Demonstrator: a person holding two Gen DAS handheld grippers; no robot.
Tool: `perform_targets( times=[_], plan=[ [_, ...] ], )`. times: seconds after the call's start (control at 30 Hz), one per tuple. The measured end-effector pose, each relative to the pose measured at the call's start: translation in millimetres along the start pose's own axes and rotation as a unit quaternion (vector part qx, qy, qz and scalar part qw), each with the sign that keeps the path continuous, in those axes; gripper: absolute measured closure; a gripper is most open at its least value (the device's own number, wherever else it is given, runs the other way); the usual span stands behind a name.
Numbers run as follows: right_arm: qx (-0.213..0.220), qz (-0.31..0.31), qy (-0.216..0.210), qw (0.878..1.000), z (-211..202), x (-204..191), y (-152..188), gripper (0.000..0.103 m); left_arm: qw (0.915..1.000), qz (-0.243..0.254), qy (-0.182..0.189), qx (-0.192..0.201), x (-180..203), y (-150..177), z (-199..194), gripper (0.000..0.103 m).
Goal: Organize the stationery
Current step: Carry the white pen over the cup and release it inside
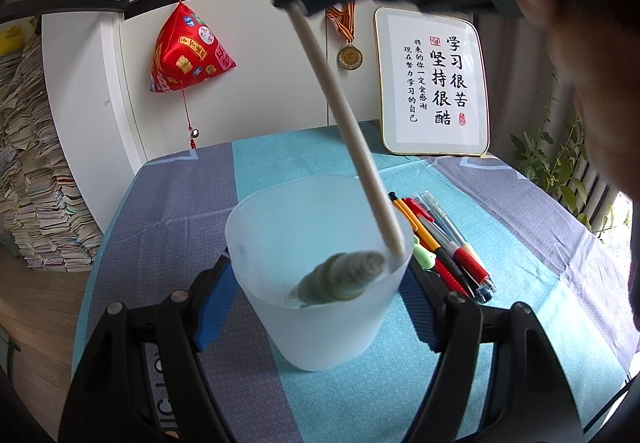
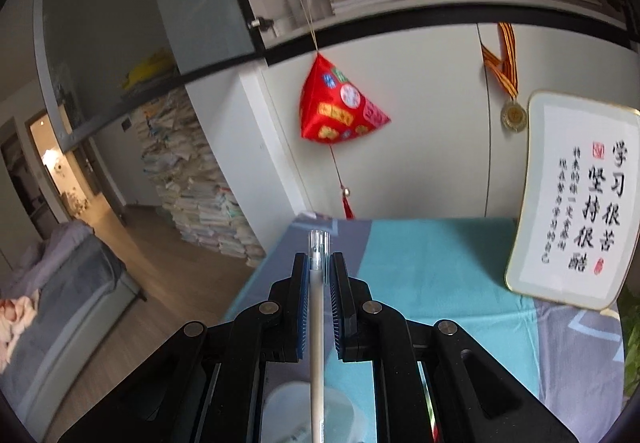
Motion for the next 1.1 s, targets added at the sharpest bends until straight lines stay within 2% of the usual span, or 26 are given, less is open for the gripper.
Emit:
perform_targets(
  times=[0.27,0.67,0.8,0.93,1.1],
  plan=[
    [-0.018,0.016,0.002,1.0,-22,21,29,0.092,1.0,0.0,0.0,0.0,0,0,0,0.03],
    [-0.055,0.031,-0.01,0.998,-36,25,54,0.092,1.0,-0.001,0.001,0.0,0,0,0,0.03],
    [-0.064,0.038,0.032,0.997,-45,55,54,0.092,1.0,0.0,0.0,0.0,0,0,1,0.03],
    [-0.118,0.064,0.086,0.987,-42,100,76,0.092,1.0,0.001,-0.001,0.0,0,0,1,0.03],
    [-0.16,0.105,0.11,0.975,-36,133,104,0.092,1.0,0.0,-0.001,0.0,1,0,1,0.03]
  ],
)
Point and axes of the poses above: each gripper's, at about its wrist camera, not at the fingertips, and z roughly the way its jaws point, x to its right, y to its underside, the point moved 10 cm from there along z, roughly the way its jaws point, and after that the axes turned 1 degree about -z, right-handed, at the moved point
